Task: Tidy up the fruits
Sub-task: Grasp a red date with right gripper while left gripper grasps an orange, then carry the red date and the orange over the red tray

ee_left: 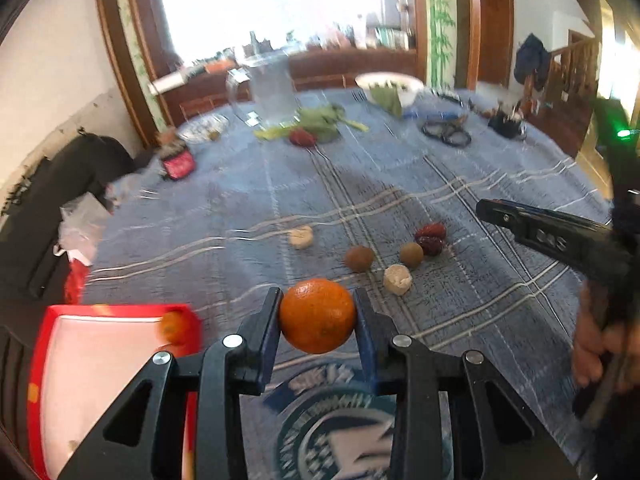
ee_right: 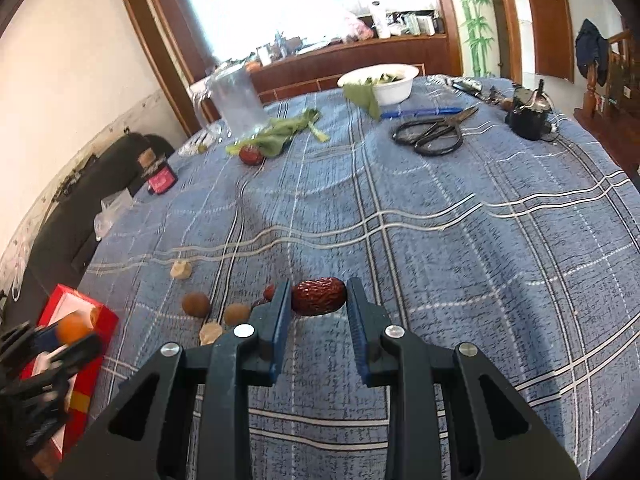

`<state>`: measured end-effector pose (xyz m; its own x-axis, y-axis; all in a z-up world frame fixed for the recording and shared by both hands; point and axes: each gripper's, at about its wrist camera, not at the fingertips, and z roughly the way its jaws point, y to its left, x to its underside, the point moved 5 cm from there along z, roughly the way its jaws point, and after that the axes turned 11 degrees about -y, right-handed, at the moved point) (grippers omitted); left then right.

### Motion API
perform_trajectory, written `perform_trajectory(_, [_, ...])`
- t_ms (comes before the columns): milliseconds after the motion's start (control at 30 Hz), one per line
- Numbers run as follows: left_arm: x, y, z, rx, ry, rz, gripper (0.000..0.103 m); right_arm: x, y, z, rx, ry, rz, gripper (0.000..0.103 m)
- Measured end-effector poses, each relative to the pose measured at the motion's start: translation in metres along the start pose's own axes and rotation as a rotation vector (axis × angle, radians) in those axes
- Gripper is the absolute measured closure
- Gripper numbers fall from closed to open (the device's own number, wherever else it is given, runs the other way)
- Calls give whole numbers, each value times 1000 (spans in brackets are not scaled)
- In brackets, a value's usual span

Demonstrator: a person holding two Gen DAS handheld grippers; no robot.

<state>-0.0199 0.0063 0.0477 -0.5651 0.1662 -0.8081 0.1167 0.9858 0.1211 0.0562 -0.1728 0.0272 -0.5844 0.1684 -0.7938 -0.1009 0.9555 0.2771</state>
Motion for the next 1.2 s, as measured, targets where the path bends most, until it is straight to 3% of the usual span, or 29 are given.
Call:
perform_trajectory(267, [23,80,-78,-147,-103,-105,69,-7,-11,-8,65,-84,21,74])
perform_trajectory(400, [42,122,-98,-226,-103,-160,69,0,-11,-4,62,-49,64,74])
perform_trajectory(500, [57,149,-105,-279,-89,-198,69,7,11,-11,50,-47,25,74])
perform_trajectory(667, [79,177,-108,-328,-68,-247,69,19,79,-27,-77,-38,-70,73])
perform_trajectory(1000, [107,193,-107,-320,-47,-283,69,78,231,-56,-374,41,-277,73])
perform_trajectory(1200, [120,198,-105,-326,-32,-277,69,121,273,-60,-478,132,-316,73])
